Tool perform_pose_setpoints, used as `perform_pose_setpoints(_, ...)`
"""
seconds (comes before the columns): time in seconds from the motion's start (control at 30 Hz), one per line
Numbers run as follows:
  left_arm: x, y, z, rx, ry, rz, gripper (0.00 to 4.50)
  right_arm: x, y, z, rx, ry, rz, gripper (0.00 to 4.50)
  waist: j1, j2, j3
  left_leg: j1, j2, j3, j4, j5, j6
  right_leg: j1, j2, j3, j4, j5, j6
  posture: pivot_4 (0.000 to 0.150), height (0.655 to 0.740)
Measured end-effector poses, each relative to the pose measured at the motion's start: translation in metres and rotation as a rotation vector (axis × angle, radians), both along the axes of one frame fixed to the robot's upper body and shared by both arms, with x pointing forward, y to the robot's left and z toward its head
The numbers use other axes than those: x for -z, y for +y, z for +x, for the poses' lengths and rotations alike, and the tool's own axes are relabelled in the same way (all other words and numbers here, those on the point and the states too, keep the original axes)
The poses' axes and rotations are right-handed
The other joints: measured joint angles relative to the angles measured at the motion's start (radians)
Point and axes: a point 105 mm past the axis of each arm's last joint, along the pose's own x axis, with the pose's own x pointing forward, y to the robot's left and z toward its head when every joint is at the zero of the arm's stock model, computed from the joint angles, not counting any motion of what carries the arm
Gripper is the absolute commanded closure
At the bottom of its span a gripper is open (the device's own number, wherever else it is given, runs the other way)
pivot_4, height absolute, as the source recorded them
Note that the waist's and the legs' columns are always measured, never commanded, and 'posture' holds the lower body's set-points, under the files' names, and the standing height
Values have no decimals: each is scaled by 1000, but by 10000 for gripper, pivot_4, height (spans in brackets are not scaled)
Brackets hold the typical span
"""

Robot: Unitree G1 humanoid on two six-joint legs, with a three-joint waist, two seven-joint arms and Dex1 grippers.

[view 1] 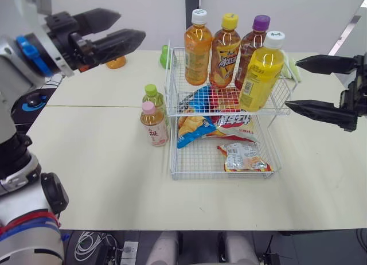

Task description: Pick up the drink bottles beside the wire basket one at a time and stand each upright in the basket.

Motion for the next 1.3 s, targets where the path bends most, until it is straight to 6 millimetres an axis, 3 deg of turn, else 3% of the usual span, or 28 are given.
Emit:
perform_pose_setpoints(0.37,83,69,-9,-284,176,18,191,4,2,0,-27,19,-15,0,-13,1,0,1,3,3,-2,0,0,-2,0,1,0,2,-4,1500,7400)
perform_pose_setpoints(0.5,126,90,-18,-360,263,26,191,5,7,-3,-48,19,-31,0,-11,1,-1,1,5,3,-2,0,0,-2,0,1,-1,2,-4,1500,7400)
perform_pose_setpoints(0.73,151,88,-31,-380,277,6,191,7,14,-5,-82,27,-35,0,9,1,-1,1,5,3,-2,0,-1,-1,-2,1,-4,2,-5,1500,7400)
perform_pose_setpoints(1.03,151,73,-37,-391,246,-25,191,6,14,-5,-86,20,-38,0,12,1,-1,1,6,3,-2,-1,-1,-1,-1,0,-4,2,-5,1500,7400)
perform_pose_setpoints(1.3,155,33,-35,-382,214,-112,191,14,14,-7,-102,80,-40,0,15,1,-1,1,6,3,-2,-1,-1,-1,0,0,-3,2,-5,1500,7400)
